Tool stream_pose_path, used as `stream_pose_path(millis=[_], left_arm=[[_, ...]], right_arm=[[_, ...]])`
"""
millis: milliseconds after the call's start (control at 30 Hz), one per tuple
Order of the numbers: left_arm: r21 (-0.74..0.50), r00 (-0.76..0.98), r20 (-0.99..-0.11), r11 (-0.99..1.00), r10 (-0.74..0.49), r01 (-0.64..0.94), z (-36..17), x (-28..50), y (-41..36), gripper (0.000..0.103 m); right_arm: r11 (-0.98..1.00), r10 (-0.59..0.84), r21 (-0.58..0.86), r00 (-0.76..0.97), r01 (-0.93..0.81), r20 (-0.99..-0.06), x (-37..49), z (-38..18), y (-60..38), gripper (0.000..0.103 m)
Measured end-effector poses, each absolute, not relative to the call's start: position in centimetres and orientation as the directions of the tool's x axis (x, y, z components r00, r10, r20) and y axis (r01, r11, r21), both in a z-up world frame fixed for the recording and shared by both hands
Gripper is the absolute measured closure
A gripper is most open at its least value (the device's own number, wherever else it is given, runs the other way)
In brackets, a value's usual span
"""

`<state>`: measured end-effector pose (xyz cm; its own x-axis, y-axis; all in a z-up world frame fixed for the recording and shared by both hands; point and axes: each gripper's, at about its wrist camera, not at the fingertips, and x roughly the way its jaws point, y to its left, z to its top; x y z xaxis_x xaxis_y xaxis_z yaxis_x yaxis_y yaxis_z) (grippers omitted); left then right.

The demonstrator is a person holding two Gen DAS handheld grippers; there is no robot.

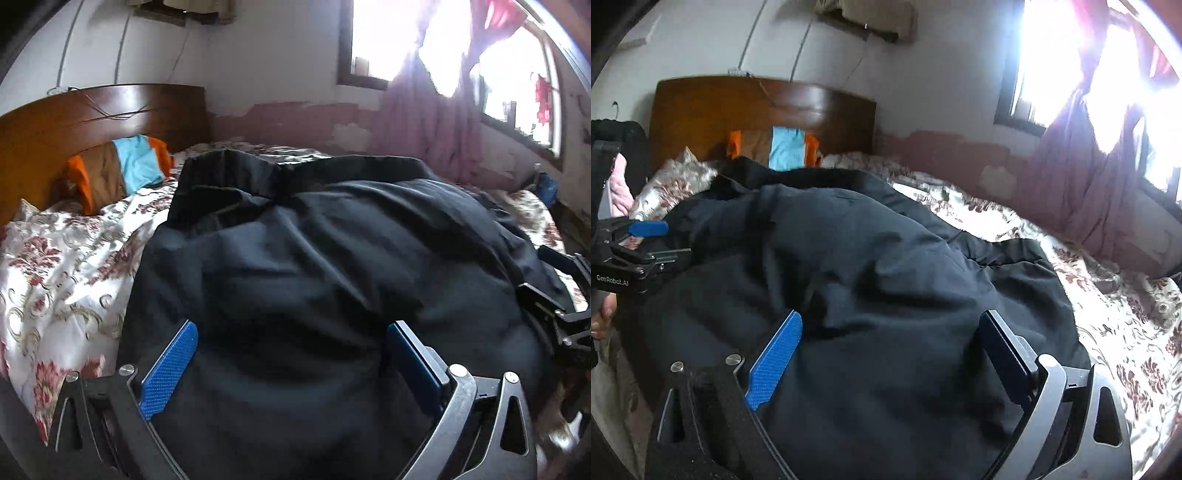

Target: Fold large clothes

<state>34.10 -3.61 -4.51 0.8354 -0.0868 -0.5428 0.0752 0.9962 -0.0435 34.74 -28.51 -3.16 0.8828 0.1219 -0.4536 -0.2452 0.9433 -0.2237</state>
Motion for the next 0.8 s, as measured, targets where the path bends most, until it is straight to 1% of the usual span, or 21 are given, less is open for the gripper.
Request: stream_pose_path(millis=[100, 167, 267, 333, 467, 567, 800], left_arm=[[-0.004, 0.834, -0.55, 0.999, -0.035, 0.04, -4.3, 36.6, -3.9, 0.0], [0.019, 0.83, -0.558, 1.0, -0.007, 0.021, -4.2, 38.2, -4.2, 0.0], [0.037, 0.827, -0.561, 0.999, 0.032, -0.013, -3.6, 40.4, -4.0, 0.0], [0.039, 0.823, -0.565, 0.998, 0.057, -0.042, -3.3, 41.7, -3.5, 0.0], [-0.01, 0.794, -0.606, 0.997, 0.052, -0.073, -3.4, 44.0, -2.0, 0.0], [-0.059, 0.77, -0.637, 0.994, 0.036, -0.095, -3.9, 45.6, -0.5, 0.0], [-0.217, 0.711, -0.697, 0.972, -0.09, -0.089, -5.4, 49.5, 2.5, 0.0]], right_arm=[[0.932, 0.112, -0.248, 0.861, -0.264, -0.497, 37.7, -2.9, -28.1, 0.009], [0.928, 0.107, -0.244, 0.831, -0.28, -0.546, 40.1, -2.5, -28.1, 0.009], [0.935, 0.109, -0.211, 0.798, -0.285, -0.593, 43.0, -1.9, -28.8, 0.009], [0.948, 0.118, -0.157, 0.767, -0.275, -0.631, 45.5, -2.0, -29.8, 0.009], [0.973, 0.132, -0.052, 0.731, -0.224, -0.67, 49.4, -3.0, -32.1, 0.007], [0.978, 0.178, 0.044, 0.699, -0.206, -0.693, 51.9, -4.4, -33.5, 0.005], [0.972, 0.235, 0.17, 0.654, -0.162, -0.719, 55.5, -8.0, -35.0, 0.003]])
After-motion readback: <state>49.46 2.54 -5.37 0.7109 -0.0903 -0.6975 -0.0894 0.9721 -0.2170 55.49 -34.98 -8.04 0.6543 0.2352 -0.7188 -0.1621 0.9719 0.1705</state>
